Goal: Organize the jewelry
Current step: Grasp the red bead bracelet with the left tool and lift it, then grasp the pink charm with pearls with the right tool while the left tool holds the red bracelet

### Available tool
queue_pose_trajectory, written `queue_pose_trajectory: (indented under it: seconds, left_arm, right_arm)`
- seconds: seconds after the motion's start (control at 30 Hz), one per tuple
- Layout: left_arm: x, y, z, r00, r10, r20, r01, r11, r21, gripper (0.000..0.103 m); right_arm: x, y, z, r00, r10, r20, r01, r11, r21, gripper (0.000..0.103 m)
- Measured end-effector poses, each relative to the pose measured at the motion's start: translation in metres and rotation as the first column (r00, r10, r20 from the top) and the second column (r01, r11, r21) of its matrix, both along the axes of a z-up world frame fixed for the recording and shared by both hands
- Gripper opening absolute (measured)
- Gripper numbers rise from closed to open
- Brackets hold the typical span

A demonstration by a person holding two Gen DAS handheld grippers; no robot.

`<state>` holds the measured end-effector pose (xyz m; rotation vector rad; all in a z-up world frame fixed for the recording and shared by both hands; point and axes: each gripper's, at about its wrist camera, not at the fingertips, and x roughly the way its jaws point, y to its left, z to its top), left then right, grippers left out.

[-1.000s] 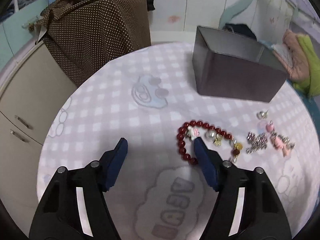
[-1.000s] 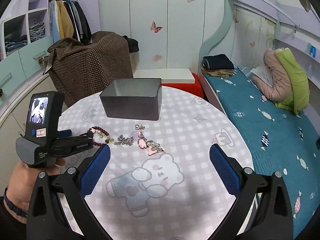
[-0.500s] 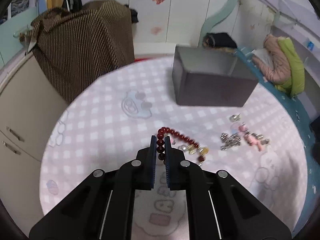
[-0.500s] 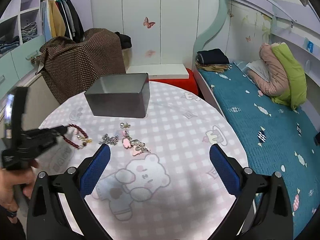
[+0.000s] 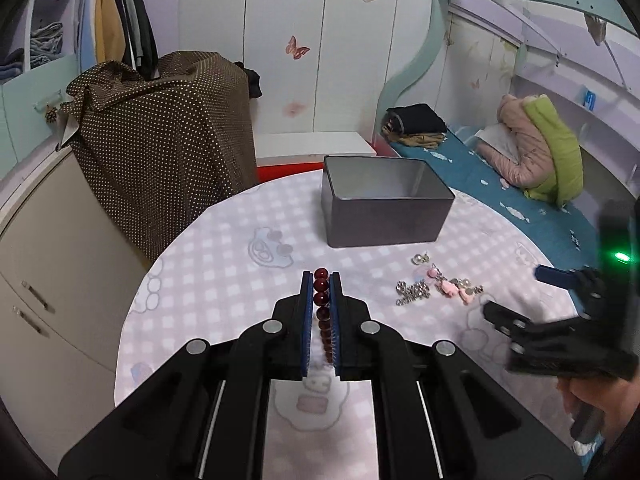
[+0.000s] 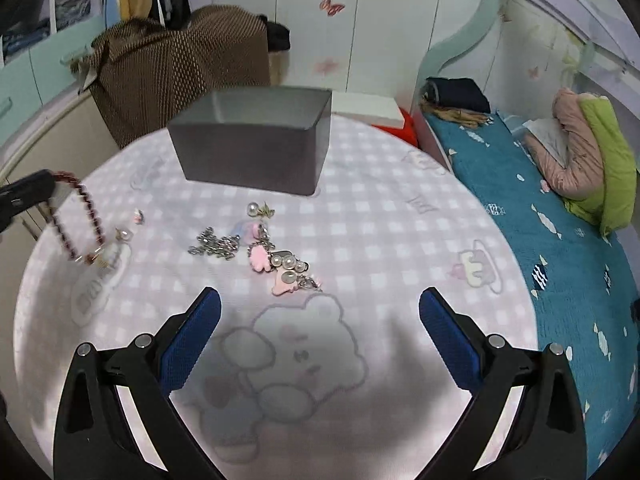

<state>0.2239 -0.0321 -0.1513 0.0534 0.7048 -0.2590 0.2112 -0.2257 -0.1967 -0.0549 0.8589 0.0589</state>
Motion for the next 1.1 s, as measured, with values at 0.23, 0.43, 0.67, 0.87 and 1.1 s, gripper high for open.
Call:
queue_pose_trajectory:
  seconds: [0.23,0.43,0.67,0.87,1.1]
  left_arm:
    - [-0.013,0.006,-0.009,1.000,0.003,-0.021,-0.004,1.000,-0.017,0.008]
    - [-0.017,0.007,-0.016,0.999,-0.004,-0.035,0.003,1.000,-0.027,0.008]
    - [-0.020,0.002,-0.017,0.999,-0.016,-0.037,0.015,0.999,-0.041,0.008]
    - [-0.020,0.002,-0.017,0.999,-0.016,-0.036,0.015,0.999,-0.041,0.008]
    - [-0.019,0.003,-0.012,1.000,-0.015,-0.025,0.014,0.999,-0.043,0.008]
  right_arm:
    - [0.026,-0.001,-0.019,0.998,0.019,-0.052,-0.020,0.999,-0.028,0.069]
    - [0.026,0.000,-0.023,0.996,0.073,-0.060,-0.072,0.997,0.009,0.038]
    - [0.019,0.006,-0.022,0.991,0.126,-0.052,-0.125,0.992,0.025,0.025]
    - [0.012,0.001,-0.019,0.990,0.136,-0.045,-0.133,0.989,0.068,0.015]
    - [0.001,-0.010,-0.010,0.990,0.137,-0.043,-0.132,0.986,0.099,0.012]
